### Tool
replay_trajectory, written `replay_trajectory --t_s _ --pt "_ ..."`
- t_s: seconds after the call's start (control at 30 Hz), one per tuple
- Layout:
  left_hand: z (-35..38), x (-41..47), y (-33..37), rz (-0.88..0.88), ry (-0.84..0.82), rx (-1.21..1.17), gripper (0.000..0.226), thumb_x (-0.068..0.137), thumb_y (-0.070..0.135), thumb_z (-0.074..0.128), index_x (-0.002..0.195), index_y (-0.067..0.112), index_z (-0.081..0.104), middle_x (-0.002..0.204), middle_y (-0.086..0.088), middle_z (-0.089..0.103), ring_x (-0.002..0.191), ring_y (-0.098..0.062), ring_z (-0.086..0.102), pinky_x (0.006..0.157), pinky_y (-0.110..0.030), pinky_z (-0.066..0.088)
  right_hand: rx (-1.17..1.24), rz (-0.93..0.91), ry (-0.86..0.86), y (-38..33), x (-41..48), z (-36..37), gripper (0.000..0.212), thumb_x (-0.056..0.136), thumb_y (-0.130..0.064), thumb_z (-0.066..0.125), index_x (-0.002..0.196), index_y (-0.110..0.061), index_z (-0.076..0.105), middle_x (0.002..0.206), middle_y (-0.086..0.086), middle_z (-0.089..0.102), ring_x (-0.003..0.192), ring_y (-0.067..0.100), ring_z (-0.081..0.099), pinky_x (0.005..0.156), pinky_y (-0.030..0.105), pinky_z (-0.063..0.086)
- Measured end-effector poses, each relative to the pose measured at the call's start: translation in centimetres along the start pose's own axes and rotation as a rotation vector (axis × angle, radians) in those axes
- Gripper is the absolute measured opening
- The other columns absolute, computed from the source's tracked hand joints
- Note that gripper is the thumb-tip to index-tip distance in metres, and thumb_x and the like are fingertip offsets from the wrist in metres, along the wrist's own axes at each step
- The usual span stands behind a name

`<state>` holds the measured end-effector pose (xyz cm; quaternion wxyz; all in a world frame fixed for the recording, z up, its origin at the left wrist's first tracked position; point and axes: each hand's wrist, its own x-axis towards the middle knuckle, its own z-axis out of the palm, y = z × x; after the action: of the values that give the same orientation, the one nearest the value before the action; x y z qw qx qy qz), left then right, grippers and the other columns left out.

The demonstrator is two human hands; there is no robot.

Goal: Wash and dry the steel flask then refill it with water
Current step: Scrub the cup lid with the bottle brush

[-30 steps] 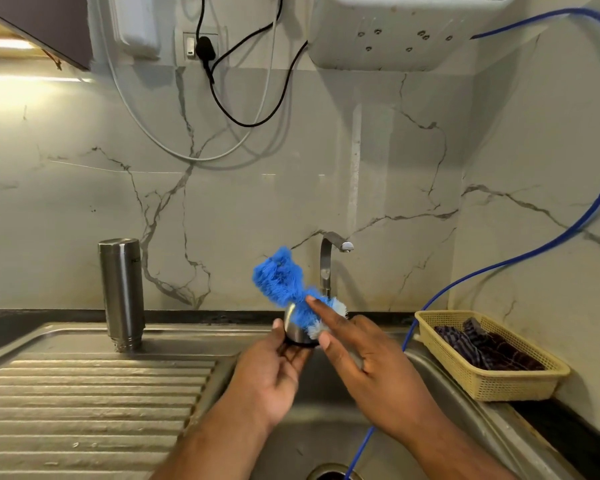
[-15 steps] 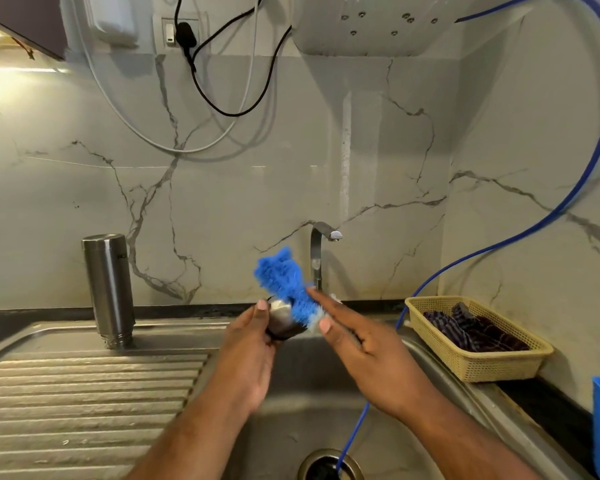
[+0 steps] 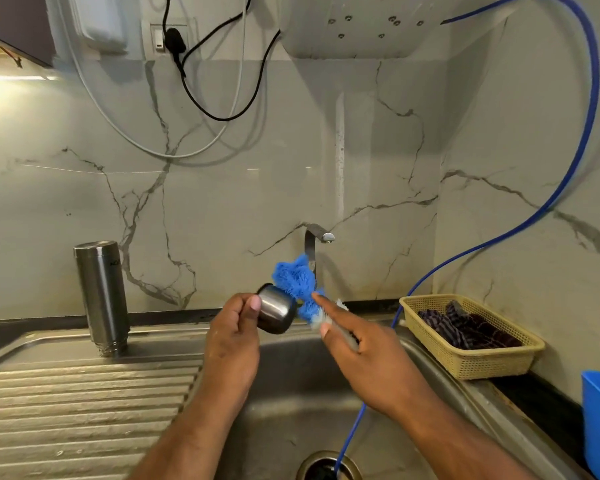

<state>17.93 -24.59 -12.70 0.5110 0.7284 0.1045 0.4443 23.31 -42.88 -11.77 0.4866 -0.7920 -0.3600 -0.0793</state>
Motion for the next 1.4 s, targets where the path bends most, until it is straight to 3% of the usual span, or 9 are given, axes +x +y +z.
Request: replay_trajectory --t_s 0.1,0.27,0.37,0.43,0.57,0.8,1.13,1.27,1.4 --pt "-0.6 0.4 -0.5 -0.019 -0.029 -0.083 0.03 0.106 0.036 0.045 0.092 0.022 0.068 0.091 -0.004 0.072 0.096 -0.022 0.067 0.091 -0.041 0.052 0.003 -0.043 -0.068 -0.5 -0.4 0.0 0.039 0.101 -0.054 0.049 0.131 -0.078 0.039 0.109 -0.03 0.06 0.086 -0.012 0.056 0.075 0.008 0.044" --pt "-0.1 0.2 -0.6 -0.097 -0.06 -0.288 0.028 0.105 0.028 0.049 0.099 0.011 0.07 0.096 -0.01 0.075 0.103 -0.026 0.068 0.098 -0.037 0.051 0.008 0.021 -0.012 -0.1 0.4 0.0 0.038 0.102 -0.053 0.049 0.134 -0.071 0.041 0.145 -0.027 0.05 0.103 -0.02 0.048 0.088 0.008 0.037" --pt "-0.4 0.5 0.2 -0.216 -0.024 -0.527 0.023 0.103 0.021 0.051 0.103 0.008 0.07 0.096 -0.005 0.078 0.104 -0.018 0.071 0.093 -0.029 0.052 -0.089 0.077 -0.105 0.8 0.1 -0.3 0.039 0.102 -0.054 0.048 0.139 -0.065 0.044 0.102 -0.023 0.064 0.077 -0.012 0.051 0.067 0.008 0.038" --pt "-0.8 0.6 0.4 -0.208 -0.025 -0.498 0.021 0.101 0.023 0.053 0.105 0.011 0.07 0.1 -0.004 0.078 0.105 -0.014 0.071 0.097 -0.03 0.05 -0.154 0.069 -0.2 0.9 -0.1 -0.1 0.039 0.101 -0.055 0.049 0.138 -0.064 0.046 0.086 -0.02 0.06 0.06 -0.007 0.052 0.052 0.012 0.038" --pt "-1.6 0.8 0.0 -0.097 -0.009 -0.215 0.019 0.1 0.031 0.056 0.106 0.024 0.072 0.101 0.006 0.076 0.106 -0.008 0.067 0.099 -0.029 0.048 -0.255 -0.024 -0.251 0.9 0.0 -0.1 0.039 0.097 -0.058 0.051 0.133 -0.072 0.043 0.116 -0.022 0.069 0.07 -0.006 0.06 0.057 0.016 0.045" --pt "-2.7 1.0 0.9 -0.019 -0.059 -0.033 0.016 0.1 0.029 0.06 0.098 0.027 0.076 0.089 0.015 0.077 0.088 0.01 0.066 0.068 0.001 0.043 -0.345 -0.127 -0.384 0.7 0.1 -2.7 0.037 0.096 -0.055 0.057 0.128 -0.073 0.049 0.119 -0.036 0.064 0.081 -0.011 0.061 0.065 0.012 0.045" --pt "-2.7 1.6 -0.1 -0.24 -0.076 -0.181 0.028 0.104 0.028 0.052 0.093 0.014 0.073 0.09 -0.001 0.074 0.094 -0.019 0.07 0.083 -0.037 0.057 -0.126 -0.186 -0.325 1.5 0.3 -3.2 0.037 0.097 -0.044 0.065 0.125 -0.067 0.058 0.126 -0.034 0.063 0.114 -0.007 0.062 0.089 0.021 0.056" --pt "-3.2 2.3 -0.7 -0.463 -0.006 -0.42 0.022 0.105 0.027 0.052 0.114 0.013 0.067 0.118 -0.011 0.065 0.112 -0.026 0.064 0.093 -0.052 0.057 -0.001 -0.159 -0.093 1.4 0.8 -4.0 0.038 0.098 -0.036 0.063 0.124 -0.063 0.06 0.11 -0.042 0.064 0.098 -0.015 0.063 0.074 0.007 0.048" --pt "-3.0 2.1 -0.2 -0.661 -0.046 -0.63 0.023 0.101 0.024 0.06 0.118 0.009 0.058 0.119 -0.019 0.058 0.111 -0.035 0.062 0.093 -0.058 0.056 -0.146 -0.107 -0.114 1.9 0.5 -3.0 0.044 0.097 -0.054 0.057 0.131 -0.077 0.04 0.116 -0.024 0.07 0.082 -0.001 0.067 0.073 0.024 0.058"
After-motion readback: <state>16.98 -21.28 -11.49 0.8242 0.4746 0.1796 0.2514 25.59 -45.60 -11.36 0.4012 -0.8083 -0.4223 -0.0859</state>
